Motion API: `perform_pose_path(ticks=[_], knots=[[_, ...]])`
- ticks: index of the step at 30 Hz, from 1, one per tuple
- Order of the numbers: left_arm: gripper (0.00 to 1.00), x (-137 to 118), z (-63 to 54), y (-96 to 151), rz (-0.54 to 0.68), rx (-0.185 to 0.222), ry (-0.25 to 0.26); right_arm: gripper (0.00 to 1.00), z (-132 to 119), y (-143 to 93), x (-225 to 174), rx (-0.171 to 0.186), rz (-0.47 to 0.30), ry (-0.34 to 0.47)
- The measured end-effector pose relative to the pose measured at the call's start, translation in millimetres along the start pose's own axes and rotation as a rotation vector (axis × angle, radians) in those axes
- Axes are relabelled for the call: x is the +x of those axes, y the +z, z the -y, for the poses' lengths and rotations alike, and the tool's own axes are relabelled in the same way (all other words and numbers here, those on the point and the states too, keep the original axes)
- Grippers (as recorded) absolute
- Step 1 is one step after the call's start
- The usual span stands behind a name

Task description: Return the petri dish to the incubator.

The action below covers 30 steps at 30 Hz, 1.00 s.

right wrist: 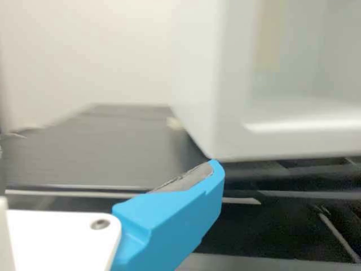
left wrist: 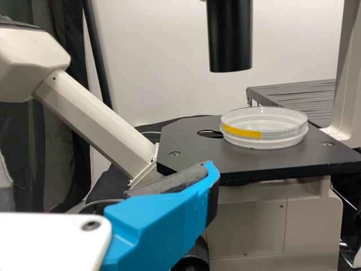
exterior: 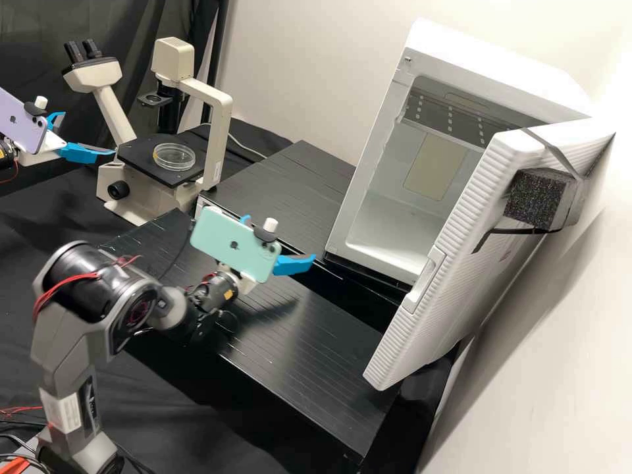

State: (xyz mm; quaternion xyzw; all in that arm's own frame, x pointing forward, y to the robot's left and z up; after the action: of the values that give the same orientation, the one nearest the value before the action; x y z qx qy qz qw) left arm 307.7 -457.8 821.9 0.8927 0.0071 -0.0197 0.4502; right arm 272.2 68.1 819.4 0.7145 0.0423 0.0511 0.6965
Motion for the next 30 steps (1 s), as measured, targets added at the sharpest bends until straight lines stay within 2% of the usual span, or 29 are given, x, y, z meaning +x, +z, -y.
perform_pose_path(ticks=[2,5,8,13,18,22,24,30], knots=[[1.00,0,0.0,0,0.000,0.000,0.000,1.00,5,-21,-10,-0.001,-0.080,-0.004],[1.00,0,0.0,0,0.000,0.000,0.000,1.00,13,-50,-20,-0.028,-0.194,-0.014],[1.00,0,0.0,0,0.000,0.000,0.000,1.00,26,-72,-27,-0.056,-0.265,-0.032],[1.00,0,0.0,0,0.000,0.000,0.000,1.00,47,-102,-29,-0.094,-0.320,-0.066],[1.00,0,0.0,0,0.000,0.000,0.000,1.00,68,-117,-21,-0.135,-0.340,-0.110],[1.00,0,0.0,0,0.000,0.000,0.000,1.00,84,-126,-10,-0.141,-0.346,-0.153],[1.00,0,0.0,0,0.000,0.000,0.000,1.00,92,-129,-3,-0.119,-0.346,-0.188],[1.00,0,0.0,0,0.000,0.000,0.000,1.00,104,-141,13,0.023,-0.368,-0.244]])
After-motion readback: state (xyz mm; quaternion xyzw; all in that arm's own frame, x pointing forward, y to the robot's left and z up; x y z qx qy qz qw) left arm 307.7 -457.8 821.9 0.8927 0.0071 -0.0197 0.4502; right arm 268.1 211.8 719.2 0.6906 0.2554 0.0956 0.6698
